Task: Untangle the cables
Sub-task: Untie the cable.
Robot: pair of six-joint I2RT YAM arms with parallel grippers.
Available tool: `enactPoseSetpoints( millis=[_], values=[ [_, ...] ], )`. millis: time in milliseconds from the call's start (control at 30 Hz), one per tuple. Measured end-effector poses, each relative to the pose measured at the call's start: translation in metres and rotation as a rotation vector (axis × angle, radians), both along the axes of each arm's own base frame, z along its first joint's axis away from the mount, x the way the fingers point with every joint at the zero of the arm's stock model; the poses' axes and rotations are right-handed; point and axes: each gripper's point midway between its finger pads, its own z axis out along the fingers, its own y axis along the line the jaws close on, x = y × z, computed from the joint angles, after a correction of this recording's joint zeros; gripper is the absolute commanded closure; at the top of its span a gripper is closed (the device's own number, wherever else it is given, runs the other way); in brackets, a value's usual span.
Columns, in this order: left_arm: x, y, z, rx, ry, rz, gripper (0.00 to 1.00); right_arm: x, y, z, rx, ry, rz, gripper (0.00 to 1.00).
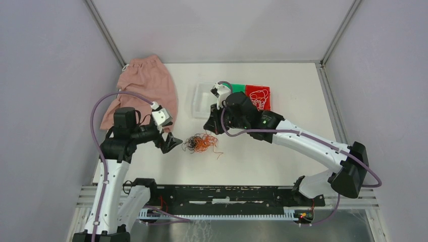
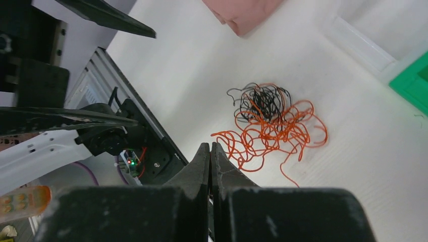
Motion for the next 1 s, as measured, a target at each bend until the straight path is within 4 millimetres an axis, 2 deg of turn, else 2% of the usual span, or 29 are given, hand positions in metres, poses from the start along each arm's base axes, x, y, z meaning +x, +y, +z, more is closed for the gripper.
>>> enactPoseSetpoints(
  millis=[200,333,533,767,833,900,1000],
  values=[
    [-0.004,-0.008,0.004,-0.039,0.007,-0.049,0.07,-0.004,0.013,0.040,0.088,-0.039,0.064,1.00],
    [0.000,-0.014,0.001,-0.067,0.033,-0.082,0.08,-0.009,0.022,0.058,0.152,-0.041,0.104,1.00],
    [0.006,-0.026,-0.007,-0.105,0.095,-0.148,0.11,-0.012,0.036,0.055,0.182,0.007,0.137,1.00],
    [-0.009,-0.057,-0.008,-0.128,0.118,-0.306,0.15,-0.013,0.038,0.056,0.180,0.016,0.149,1.00],
    [-0.012,-0.061,-0.008,-0.130,0.120,-0.326,0.20,-0.013,0.039,0.060,0.184,0.009,0.155,1.00],
    [-0.011,-0.063,-0.008,-0.136,0.121,-0.324,0.32,-0.014,0.040,0.065,0.192,0.003,0.168,1.00],
    [-0.007,-0.066,-0.009,-0.151,0.129,-0.302,0.60,-0.018,0.041,0.070,0.205,0.002,0.190,1.00]
  ],
)
